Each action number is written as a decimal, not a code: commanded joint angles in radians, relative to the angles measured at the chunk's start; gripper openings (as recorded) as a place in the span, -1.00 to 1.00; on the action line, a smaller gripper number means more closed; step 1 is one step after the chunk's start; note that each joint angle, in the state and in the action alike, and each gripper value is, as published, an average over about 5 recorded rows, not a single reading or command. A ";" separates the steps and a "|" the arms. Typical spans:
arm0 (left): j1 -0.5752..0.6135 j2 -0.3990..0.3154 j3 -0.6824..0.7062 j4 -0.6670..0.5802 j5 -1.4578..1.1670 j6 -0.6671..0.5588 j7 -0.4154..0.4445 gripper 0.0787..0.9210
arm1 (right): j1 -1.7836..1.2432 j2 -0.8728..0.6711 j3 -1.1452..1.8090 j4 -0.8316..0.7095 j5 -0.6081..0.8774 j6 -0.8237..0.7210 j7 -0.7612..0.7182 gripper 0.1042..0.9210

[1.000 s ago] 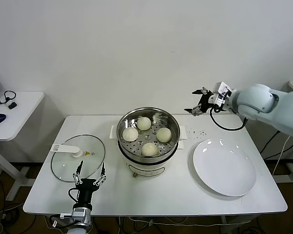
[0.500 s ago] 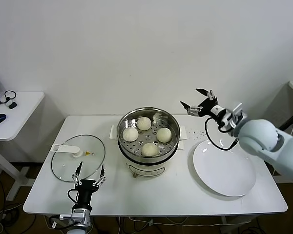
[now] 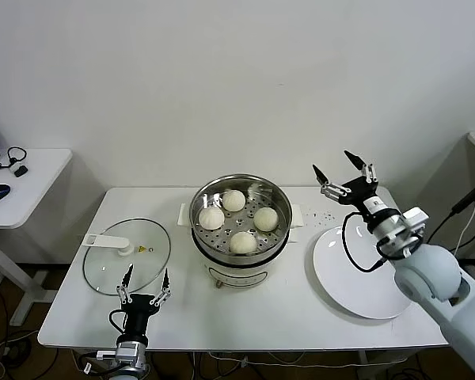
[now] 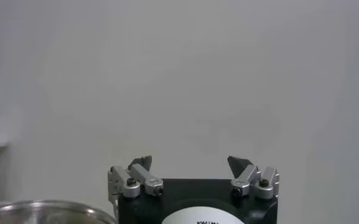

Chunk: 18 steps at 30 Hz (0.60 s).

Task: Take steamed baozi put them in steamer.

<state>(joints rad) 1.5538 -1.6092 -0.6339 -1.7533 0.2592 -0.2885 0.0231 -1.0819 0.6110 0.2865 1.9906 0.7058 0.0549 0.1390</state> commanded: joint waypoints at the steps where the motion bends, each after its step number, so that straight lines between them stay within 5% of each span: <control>1: 0.002 -0.017 -0.001 0.006 0.004 -0.004 -0.003 0.77 | -0.473 0.348 0.345 0.062 -0.192 0.139 -0.059 0.76; 18: 0.012 -0.017 -0.001 0.003 0.003 -0.015 -0.011 0.77 | -0.653 0.735 0.365 0.076 -0.353 0.301 -0.148 0.76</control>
<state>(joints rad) 1.5646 -1.6092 -0.6368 -1.7498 0.2614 -0.3022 0.0119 -1.5699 1.0807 0.5925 2.0526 0.4629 0.2632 0.0312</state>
